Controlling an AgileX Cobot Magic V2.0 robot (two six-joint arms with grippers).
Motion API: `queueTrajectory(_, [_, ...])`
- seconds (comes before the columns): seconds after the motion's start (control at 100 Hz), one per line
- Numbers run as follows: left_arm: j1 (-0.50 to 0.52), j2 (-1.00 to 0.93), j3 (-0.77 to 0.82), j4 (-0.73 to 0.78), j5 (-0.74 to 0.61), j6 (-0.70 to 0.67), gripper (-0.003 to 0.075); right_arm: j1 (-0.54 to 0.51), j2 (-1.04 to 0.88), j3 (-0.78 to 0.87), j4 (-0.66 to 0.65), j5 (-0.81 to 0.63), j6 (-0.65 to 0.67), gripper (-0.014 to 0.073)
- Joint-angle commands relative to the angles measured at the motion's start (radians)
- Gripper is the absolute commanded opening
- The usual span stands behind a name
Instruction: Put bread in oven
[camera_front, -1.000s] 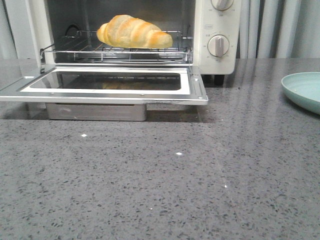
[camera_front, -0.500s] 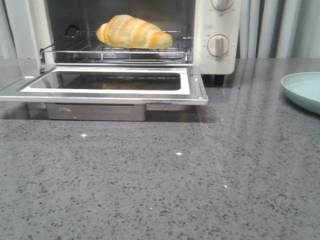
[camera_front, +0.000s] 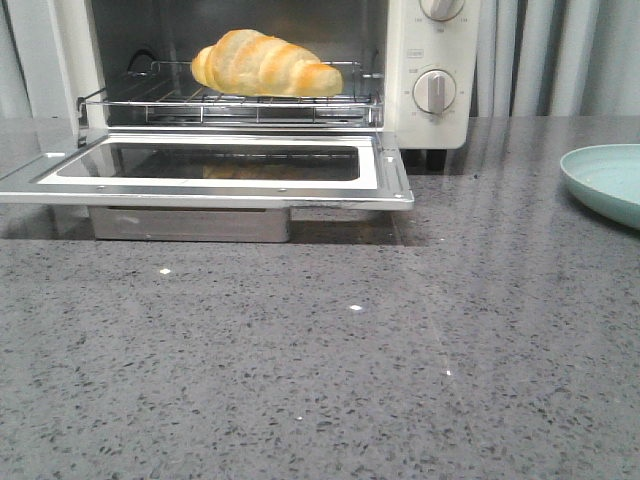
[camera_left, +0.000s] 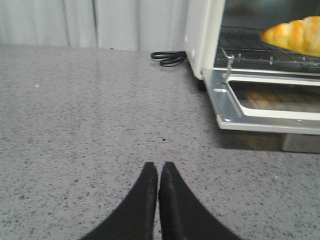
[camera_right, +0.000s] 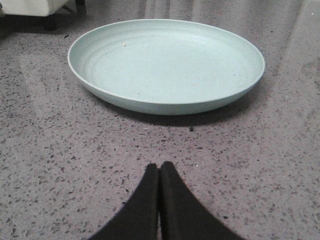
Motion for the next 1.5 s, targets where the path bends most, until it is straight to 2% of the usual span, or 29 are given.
queueTrajectory(0.0, [-0.011,-0.027,0.022,0.006,-0.065,-0.007,-0.0022,-0.002,-0.022,0.024,-0.006,-0.015,-0.006,-0.0067])
queueTrajectory(0.24, [-0.011,-0.027,0.022,0.004,0.07,-0.01,-0.0021,-0.002,-0.022,0.024,-0.006,-0.015,-0.006,-0.0067])
queueTrajectory(1.491, [-0.011,-0.027,0.022,0.002,0.065,-0.01,-0.0022,-0.002,-0.022,0.024,-0.006,-0.015,-0.006,-0.0067])
